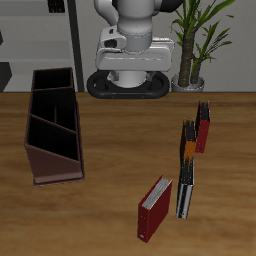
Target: Place the left red book into the right desk caddy's front compartment
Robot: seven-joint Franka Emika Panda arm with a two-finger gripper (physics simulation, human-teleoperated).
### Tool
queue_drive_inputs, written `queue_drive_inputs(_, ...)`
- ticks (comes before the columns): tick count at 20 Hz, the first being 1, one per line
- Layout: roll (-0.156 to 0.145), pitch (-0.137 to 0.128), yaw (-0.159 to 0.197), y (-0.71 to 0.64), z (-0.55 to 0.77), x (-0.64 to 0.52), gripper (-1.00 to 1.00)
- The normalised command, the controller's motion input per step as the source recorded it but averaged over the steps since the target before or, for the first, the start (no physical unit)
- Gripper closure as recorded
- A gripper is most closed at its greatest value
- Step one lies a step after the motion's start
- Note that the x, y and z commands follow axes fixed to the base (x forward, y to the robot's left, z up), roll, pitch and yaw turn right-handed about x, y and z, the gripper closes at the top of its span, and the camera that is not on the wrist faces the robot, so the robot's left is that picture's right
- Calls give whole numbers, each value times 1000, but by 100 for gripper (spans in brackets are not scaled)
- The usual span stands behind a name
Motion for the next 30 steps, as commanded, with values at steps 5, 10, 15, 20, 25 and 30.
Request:
queue_drive_inputs(5,-8,-23,-17,480,-112,-402,-100)
queue_drive_inputs(10,8,-44,-7,442,-7,-328,-100)
queue_drive_inputs(15,-1,-49,-20,409,-22,-246,-100)
queue_drive_inputs(20,35,-41,-4,632,-31,-186,-100)
queue_drive_inputs(25,22,1,-26,426,-1,42,-100)
queue_drive_inputs(30,21,-7,-26,321,-8,21,-100)
